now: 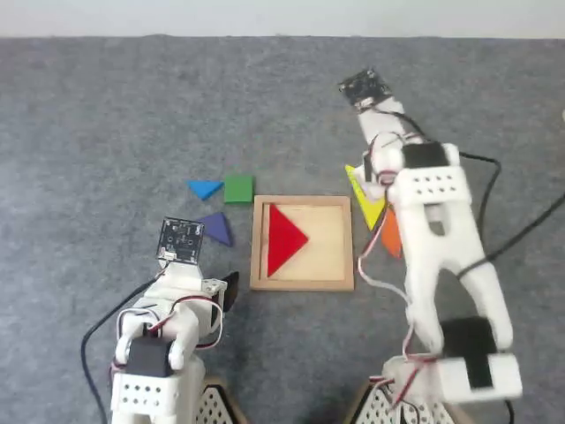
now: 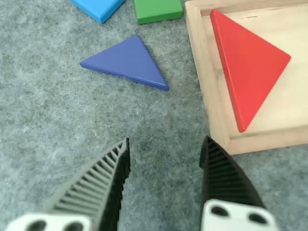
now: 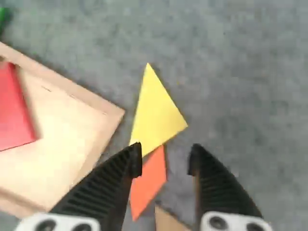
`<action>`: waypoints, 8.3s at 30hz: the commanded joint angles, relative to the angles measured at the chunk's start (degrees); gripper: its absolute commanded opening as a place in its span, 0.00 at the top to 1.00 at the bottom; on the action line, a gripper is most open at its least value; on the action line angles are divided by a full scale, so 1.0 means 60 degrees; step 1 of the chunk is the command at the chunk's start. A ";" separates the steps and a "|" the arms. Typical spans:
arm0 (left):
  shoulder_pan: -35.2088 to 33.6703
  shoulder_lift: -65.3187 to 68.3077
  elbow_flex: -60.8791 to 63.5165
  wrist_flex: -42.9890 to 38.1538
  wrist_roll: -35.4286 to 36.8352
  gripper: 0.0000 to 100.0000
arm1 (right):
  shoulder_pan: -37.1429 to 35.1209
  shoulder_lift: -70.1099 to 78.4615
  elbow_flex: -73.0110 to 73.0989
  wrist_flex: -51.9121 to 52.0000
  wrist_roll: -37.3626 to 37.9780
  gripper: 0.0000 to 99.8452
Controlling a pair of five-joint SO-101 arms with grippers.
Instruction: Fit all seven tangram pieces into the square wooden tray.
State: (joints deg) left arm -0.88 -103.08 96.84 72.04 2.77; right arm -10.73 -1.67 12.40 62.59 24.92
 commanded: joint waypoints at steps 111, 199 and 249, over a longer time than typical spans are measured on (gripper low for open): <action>-0.0059 -0.0190 -0.0066 0.0044 -0.0059 0.76 | 0.3055 0.3670 -0.2564 0.1648 0.1524 0.83; -0.0059 -0.0190 -0.0066 0.0044 -0.0059 0.76 | 0.1648 0.4784 -0.3092 0.0652 0.3370 0.69; -0.0059 -0.0190 -0.0066 0.0044 -0.0059 0.76 | 0.1956 0.5179 -0.2432 0.0711 0.3238 0.67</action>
State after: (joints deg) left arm -0.88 -103.08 96.84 72.04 2.77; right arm 1.41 29.63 -1.93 67.43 44.18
